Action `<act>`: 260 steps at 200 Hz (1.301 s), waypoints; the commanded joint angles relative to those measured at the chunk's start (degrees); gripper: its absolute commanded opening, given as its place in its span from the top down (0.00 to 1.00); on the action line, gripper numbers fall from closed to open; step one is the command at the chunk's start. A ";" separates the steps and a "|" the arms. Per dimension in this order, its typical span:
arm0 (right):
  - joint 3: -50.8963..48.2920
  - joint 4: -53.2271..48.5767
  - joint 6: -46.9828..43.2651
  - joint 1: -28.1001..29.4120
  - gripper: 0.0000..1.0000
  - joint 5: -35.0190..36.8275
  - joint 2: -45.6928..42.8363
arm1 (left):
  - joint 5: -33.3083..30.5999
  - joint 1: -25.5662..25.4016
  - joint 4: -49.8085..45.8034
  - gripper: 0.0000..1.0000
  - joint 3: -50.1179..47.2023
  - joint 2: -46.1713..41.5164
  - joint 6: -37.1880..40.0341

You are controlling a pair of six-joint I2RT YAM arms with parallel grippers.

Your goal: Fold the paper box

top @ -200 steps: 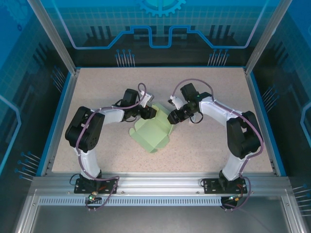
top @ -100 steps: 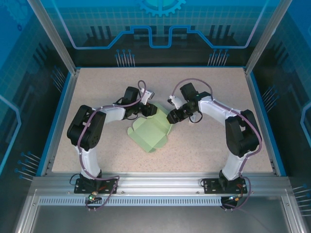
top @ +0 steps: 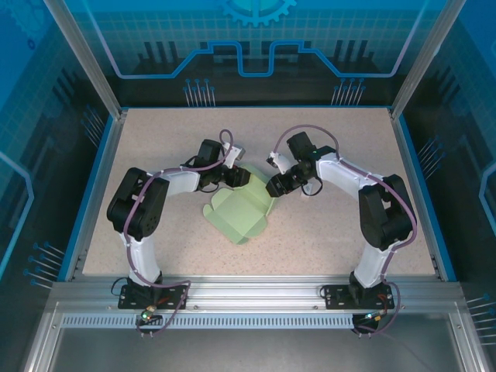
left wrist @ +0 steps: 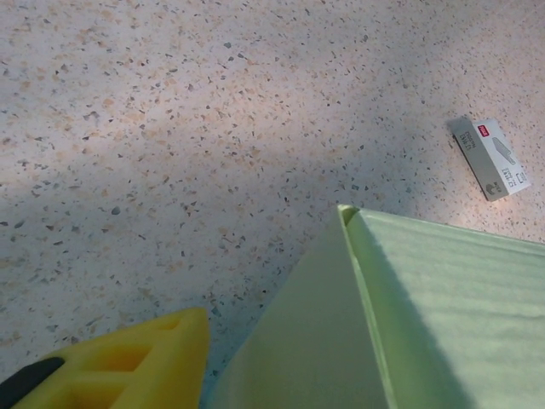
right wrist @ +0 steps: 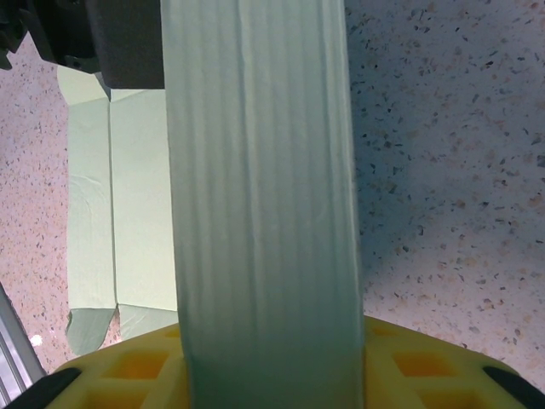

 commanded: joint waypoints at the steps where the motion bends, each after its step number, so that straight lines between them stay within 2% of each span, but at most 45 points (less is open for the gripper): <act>1: 1.11 -1.51 -1.12 -0.65 0.60 -0.18 1.64 | -0.27 0.92 -0.89 0.51 -0.83 -2.63 1.24; 39: 0.95 -1.53 -1.13 -0.61 0.61 -0.24 1.69 | 0.18 1.45 -0.34 0.49 -1.44 -3.50 1.22; 79: 1.12 -1.53 -1.12 -0.64 0.61 -0.45 1.68 | 0.06 1.51 -0.58 0.62 -0.89 -2.36 1.06; 111: 1.12 -1.25 -0.74 -0.58 0.61 -1.35 1.73 | -1.07 1.38 0.43 0.68 -0.74 -1.78 0.12; 135: 0.95 -0.53 0.11 -0.56 0.62 -2.71 1.55 | -5.61 0.90 0.43 0.73 -0.93 -2.00 -0.18; 204: 0.79 0.66 2.39 -0.14 0.65 -5.26 2.18 | -25.52 -4.54 2.35 0.81 -2.45 -2.20 -0.48; 260: -0.29 1.25 3.07 -0.14 0.68 -4.99 2.55 | -32.99 -5.40 5.02 0.87 -4.43 -4.01 -2.44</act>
